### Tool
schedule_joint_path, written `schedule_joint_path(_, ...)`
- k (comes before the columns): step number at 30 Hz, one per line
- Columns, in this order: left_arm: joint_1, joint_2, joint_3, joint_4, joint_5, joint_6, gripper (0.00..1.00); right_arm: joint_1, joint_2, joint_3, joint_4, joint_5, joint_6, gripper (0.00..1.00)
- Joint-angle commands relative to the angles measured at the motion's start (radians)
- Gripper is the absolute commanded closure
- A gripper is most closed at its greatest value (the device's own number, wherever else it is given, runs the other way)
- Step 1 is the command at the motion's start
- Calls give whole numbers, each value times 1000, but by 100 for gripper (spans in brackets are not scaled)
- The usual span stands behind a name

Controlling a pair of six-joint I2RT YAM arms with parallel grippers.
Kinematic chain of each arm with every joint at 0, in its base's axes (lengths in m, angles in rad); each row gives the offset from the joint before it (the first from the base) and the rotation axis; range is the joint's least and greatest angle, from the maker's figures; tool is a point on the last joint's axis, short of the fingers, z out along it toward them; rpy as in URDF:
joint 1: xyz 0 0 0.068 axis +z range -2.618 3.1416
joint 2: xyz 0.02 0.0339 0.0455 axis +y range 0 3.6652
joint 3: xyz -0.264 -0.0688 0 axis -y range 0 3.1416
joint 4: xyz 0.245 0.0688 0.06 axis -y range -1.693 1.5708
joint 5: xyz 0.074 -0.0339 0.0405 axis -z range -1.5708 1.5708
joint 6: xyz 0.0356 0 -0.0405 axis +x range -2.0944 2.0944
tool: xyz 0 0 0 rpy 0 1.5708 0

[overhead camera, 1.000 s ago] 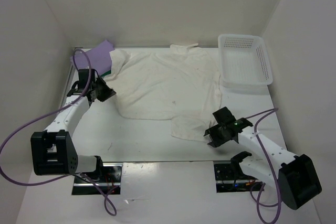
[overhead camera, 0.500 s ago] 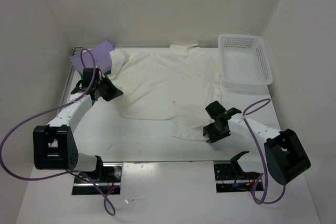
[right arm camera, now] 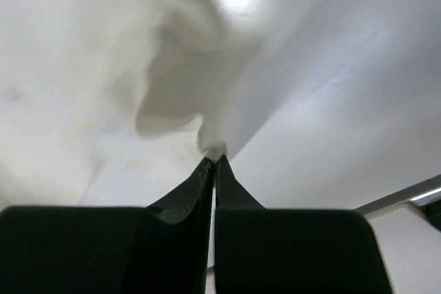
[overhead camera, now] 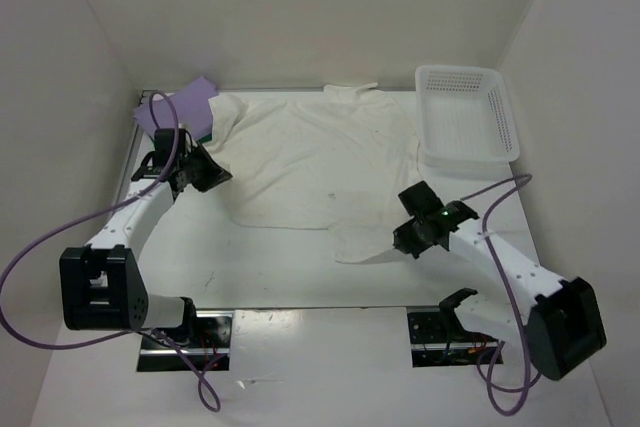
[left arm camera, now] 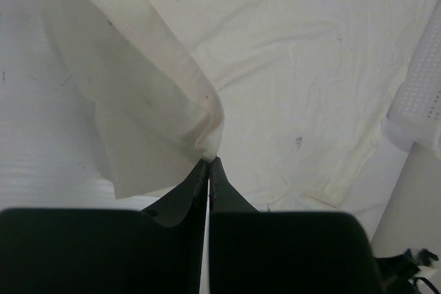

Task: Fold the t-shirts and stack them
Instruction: Flatten out the tshirt

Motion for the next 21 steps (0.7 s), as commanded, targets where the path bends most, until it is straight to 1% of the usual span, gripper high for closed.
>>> schedule_joint_path(1, 6, -68, 61, -32, -31, 42, 98, 8, -157, 160, -89, 116, -120, 100)
schedule_joint_path(2, 6, -78, 91, -50, -48, 55, 98, 8, -172, 245, -90, 127, -192, 100)
schedule_joint_path(3, 19, -88, 110, -70, -79, 68, 98, 8, -173, 301, -114, 140, -229, 100)
schedule_joint_path(4, 31, -122, 130, -104, -97, 77, 98, 8, -162, 360, -126, 190, -269, 100)
schedule_joint_path(5, 40, -142, 149, -115, -110, 86, 98, 8, -148, 485, -126, 207, -324, 100)
schedule_joint_path(6, 54, -159, 172, -124, -110, 86, 97, -7, -133, 558, -137, 222, -425, 100)
schedule_joint_path(7, 89, -171, 238, -154, -96, 97, 97, -17, -117, 630, -137, 238, -471, 100)
schedule_joint_path(8, 107, -180, 280, -173, -85, 97, 97, -17, -88, 781, -137, 253, -511, 100)
schedule_joint_path(9, 124, -181, 333, -197, -73, 97, 95, -17, -70, 863, -128, 265, -589, 100)
schedule_joint_path(10, 135, -149, 391, -246, -38, 106, 95, -17, -52, 945, -116, 265, -635, 100)
schedule_joint_path(11, 146, -139, 509, -264, -22, 106, 95, -17, 6, 1123, -125, 265, -681, 100)
schedule_joint_path(12, 146, -139, 562, -273, -7, 91, 95, -17, 46, 1228, -152, 265, -750, 100)
schedule_joint_path(13, 161, -127, 611, -288, 13, 80, 95, -17, 82, 1329, -184, 276, -780, 100)
schedule_joint_path(14, 170, -127, 663, -300, 43, 71, 95, -17, 109, 1510, -229, 276, -807, 100)
schedule_joint_path(15, 171, -110, 770, -314, 44, 59, 95, -17, 152, 1596, -244, 276, -832, 100)
schedule_joint_path(16, 171, -99, 817, -340, 44, 59, 95, -17, 165, 1676, -257, 276, -866, 100)
schedule_joint_path(17, 171, -99, 850, -340, 53, 40, 95, -17, 174, 1803, -257, 276, -884, 100)
schedule_joint_path(18, 180, -99, 877, -340, 53, 20, 95, -17, 174, 1855, -257, 276, -899, 100)
schedule_joint_path(19, 180, -99, 935, -340, 53, 20, 95, -17, 174, 1899, -257, 287, -909, 100)
schedule_joint_path(20, 180, -99, 965, -340, 53, 5, 95, -17, 174, 1950, -240, 287, -922, 100)
schedule_joint_path(21, 180, -99, 993, -340, 64, -10, 95, -17, 174, 1962, -194, 275, -932, 100)
